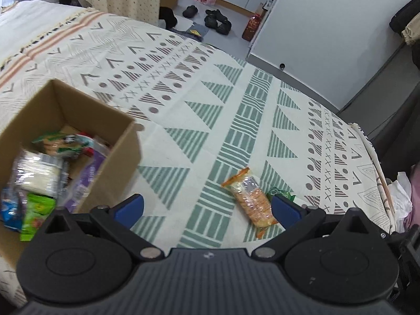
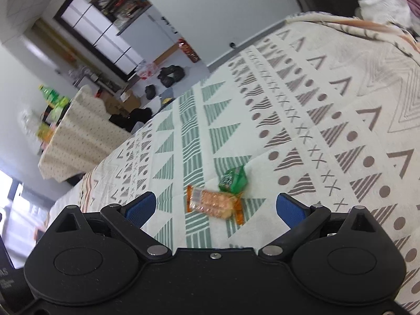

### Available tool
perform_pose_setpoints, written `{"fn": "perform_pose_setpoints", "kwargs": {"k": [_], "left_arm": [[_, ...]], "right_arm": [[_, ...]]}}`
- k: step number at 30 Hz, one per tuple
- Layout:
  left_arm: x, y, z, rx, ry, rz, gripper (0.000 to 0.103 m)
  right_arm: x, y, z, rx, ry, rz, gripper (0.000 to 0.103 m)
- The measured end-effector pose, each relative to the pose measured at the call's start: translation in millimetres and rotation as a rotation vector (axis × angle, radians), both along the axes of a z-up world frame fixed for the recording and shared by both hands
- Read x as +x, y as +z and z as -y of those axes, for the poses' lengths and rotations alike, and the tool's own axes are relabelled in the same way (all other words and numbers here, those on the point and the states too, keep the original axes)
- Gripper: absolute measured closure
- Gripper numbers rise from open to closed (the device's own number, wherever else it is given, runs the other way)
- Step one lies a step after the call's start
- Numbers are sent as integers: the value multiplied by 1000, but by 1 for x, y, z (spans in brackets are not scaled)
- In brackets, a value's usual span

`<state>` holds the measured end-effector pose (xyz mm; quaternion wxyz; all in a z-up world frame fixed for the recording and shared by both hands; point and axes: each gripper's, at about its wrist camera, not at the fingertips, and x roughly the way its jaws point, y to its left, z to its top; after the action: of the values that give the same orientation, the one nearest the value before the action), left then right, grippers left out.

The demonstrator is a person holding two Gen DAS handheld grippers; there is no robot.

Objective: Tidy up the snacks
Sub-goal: 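Move both tools back toward the orange cracker pack and green candy, then grasp the orange cracker pack with the left tool while the right tool grasps the green candy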

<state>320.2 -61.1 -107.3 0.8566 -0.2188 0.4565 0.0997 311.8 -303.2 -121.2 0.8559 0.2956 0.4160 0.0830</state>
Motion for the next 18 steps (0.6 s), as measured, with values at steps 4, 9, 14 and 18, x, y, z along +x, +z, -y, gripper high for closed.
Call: {"fn": "perform_pose_setpoints", "kwargs": {"k": [4,9,14,18], "left_arm": [[14,-17,8,-36,5,-17,0],[29,-39,11,-126,44,-44,3],[47,-57,13,-163,63,-58,8],[60,-71,14,-207,71,-83,17]], "right_arm": [[8,-10,9,17,-46,-24,9],[22,-29,15,62,-74,-80,15],[35,-47,13,123,-81,-113,25],[45,-60,6,141,-70,-124,30]]}}
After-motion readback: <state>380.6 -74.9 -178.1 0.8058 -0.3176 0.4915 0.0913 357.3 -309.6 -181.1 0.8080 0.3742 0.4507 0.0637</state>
